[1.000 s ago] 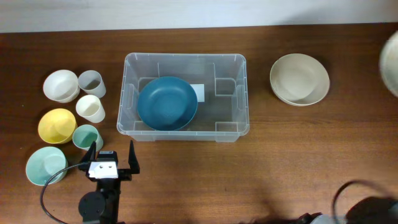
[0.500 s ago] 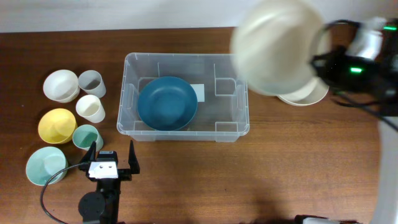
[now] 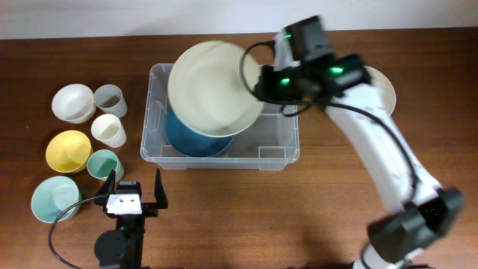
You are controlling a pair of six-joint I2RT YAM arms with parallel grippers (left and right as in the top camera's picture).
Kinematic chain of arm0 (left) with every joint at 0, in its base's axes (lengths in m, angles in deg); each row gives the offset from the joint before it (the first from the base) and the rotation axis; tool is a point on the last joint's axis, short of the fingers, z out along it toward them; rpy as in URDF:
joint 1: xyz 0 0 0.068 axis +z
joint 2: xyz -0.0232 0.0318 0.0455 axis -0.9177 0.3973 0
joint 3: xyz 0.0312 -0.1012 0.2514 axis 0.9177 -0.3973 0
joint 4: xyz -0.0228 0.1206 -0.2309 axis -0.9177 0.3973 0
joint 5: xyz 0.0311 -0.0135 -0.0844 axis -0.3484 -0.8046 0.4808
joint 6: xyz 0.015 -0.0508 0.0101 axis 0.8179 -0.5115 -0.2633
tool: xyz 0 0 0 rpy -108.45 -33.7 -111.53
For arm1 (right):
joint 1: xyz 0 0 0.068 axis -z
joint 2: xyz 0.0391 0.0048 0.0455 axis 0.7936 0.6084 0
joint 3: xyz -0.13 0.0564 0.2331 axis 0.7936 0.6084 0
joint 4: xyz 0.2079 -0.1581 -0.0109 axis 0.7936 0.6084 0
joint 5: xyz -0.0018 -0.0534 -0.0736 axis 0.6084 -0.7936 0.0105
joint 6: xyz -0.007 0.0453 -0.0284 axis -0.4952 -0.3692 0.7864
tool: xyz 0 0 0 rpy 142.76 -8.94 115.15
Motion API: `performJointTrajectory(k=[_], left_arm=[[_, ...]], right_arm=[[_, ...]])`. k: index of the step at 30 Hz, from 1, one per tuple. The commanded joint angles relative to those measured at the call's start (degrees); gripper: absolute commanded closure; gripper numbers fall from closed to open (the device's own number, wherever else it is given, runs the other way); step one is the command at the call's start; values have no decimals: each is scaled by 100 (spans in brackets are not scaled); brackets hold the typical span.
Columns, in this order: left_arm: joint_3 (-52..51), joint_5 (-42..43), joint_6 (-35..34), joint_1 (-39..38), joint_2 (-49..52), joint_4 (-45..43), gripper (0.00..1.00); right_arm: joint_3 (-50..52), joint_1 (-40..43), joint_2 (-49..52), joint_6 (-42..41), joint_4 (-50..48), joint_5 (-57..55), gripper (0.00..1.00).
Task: Pack container
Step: 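Lift the cream bowl and carry it over the bin, then lower the cream bowl onto the teal bowl and release it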
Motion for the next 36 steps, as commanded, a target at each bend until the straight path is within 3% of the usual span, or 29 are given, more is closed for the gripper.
performJointTrajectory(k=[1, 18, 36], left_arm=[[-13, 2, 94, -24, -35, 37, 0], [-13, 2, 94, -24, -35, 37, 0], [-13, 2, 92, -24, -35, 37, 0]], right_arm=[[-2, -262, 542, -284, -129, 74, 96], [-2, -509, 1993, -400, -815, 133, 96], [-2, -542, 2275, -420, -955, 133, 96]])
